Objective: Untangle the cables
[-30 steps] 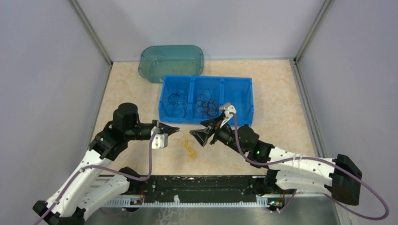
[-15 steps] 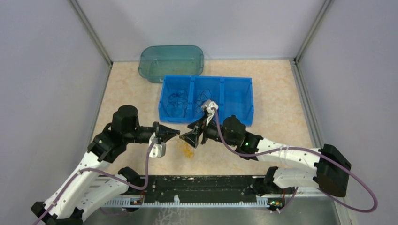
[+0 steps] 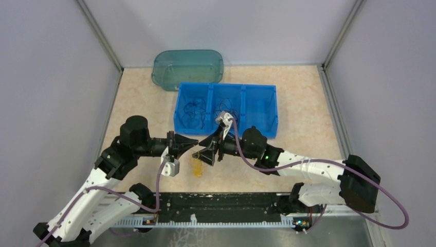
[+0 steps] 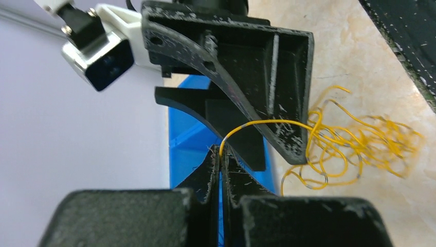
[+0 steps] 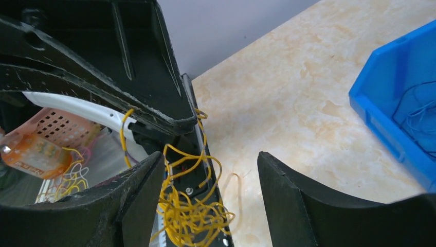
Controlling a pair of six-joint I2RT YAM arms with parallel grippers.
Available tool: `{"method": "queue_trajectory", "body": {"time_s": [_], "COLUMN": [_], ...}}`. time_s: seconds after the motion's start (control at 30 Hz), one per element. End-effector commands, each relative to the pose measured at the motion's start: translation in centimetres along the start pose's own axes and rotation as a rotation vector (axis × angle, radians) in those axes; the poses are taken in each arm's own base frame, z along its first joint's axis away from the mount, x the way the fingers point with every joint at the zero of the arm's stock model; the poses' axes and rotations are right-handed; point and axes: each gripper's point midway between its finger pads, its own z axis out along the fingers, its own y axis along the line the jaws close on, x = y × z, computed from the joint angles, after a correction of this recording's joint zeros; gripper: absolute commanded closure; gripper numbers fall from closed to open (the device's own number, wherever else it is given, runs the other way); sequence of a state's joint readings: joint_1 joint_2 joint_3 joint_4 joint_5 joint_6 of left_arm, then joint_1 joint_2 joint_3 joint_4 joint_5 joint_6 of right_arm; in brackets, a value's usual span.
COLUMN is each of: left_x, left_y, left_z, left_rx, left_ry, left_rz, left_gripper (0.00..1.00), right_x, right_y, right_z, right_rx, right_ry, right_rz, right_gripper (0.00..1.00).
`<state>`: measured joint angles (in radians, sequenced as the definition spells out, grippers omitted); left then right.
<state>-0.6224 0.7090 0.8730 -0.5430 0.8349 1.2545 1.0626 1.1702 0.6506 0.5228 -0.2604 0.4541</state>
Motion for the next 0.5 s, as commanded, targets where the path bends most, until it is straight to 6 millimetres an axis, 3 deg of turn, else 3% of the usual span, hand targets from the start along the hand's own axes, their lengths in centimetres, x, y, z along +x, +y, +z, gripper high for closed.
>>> {"method": "queue_trajectory", "body": {"time_s": [0.0,0.47], "left_x": [-2.3,-4.4], "left_y": [2.0,4.8], "left_z": [0.1,0.2], "left_rx": [-0.047,-0.141], "left_ry": [-0.088,-0.157], "left_rz": [0.112,0.144], "left_gripper": [1.00,1.00], "right_x": [-2.9,-4.3], "right_y": [2.7,2.7], "right_z": [1.0,2.9], "right_rx": [-0.110,-0.113], "right_ry": [-0.086,-0.187], "right_rz": [-0.001,0.061], "right_gripper": [0.32,0.34]}}
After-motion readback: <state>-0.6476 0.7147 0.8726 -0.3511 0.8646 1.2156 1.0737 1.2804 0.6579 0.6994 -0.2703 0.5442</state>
